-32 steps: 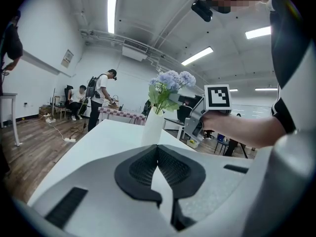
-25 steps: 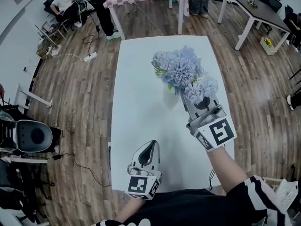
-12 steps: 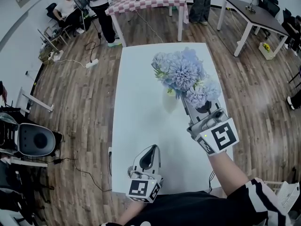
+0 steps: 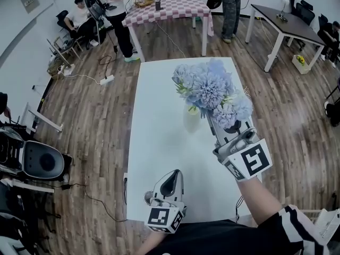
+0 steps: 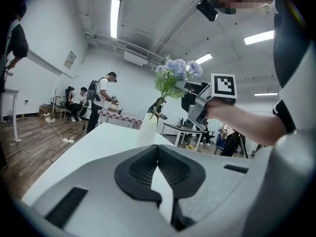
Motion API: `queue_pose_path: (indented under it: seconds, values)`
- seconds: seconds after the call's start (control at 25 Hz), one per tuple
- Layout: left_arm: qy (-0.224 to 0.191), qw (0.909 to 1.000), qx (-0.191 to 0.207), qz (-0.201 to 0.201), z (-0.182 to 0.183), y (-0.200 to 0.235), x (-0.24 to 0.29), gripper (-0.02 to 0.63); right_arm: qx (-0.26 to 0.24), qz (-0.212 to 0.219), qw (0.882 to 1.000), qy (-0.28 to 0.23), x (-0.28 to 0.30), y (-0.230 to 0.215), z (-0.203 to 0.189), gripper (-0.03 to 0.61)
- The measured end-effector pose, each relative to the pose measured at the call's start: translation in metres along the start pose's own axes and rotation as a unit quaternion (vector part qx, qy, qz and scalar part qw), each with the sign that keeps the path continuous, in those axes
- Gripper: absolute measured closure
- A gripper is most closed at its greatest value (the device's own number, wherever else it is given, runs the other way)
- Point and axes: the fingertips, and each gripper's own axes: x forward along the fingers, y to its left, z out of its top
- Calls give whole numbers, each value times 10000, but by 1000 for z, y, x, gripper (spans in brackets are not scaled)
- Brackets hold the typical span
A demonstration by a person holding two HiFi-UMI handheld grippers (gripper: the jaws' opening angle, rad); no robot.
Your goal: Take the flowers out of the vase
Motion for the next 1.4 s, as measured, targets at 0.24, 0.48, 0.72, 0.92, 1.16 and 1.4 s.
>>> queue_pose_path:
  seconds: [0.24, 0.48, 0.72, 0.92, 1.16, 1.4]
  values:
    - [-47, 10000, -20, -19, 4, -2, 0, 609, -26, -5, 10000, -68, -1, 0, 11, 548]
    - [-117, 9999, 5, -8, 0, -16, -2, 609, -37, 33, 9997, -233, -15, -1, 25, 548]
    - [-173, 9998, 16, 51, 0, -23, -8, 609, 193, 76, 9990, -384, -25, 0, 37, 548]
    - [-196, 9998, -16, 98, 3, -20, -9, 609, 242, 143, 9986, -453, -27, 5, 45, 548]
    - [-149, 9998, -11, 93, 6, -22, -7, 609, 418, 218, 9977, -491, -33, 8, 52, 548]
    - [-126, 9999, -18, 97, 18, -18, -8, 609, 639, 233, 9969, -401, -30, 10, 53, 548]
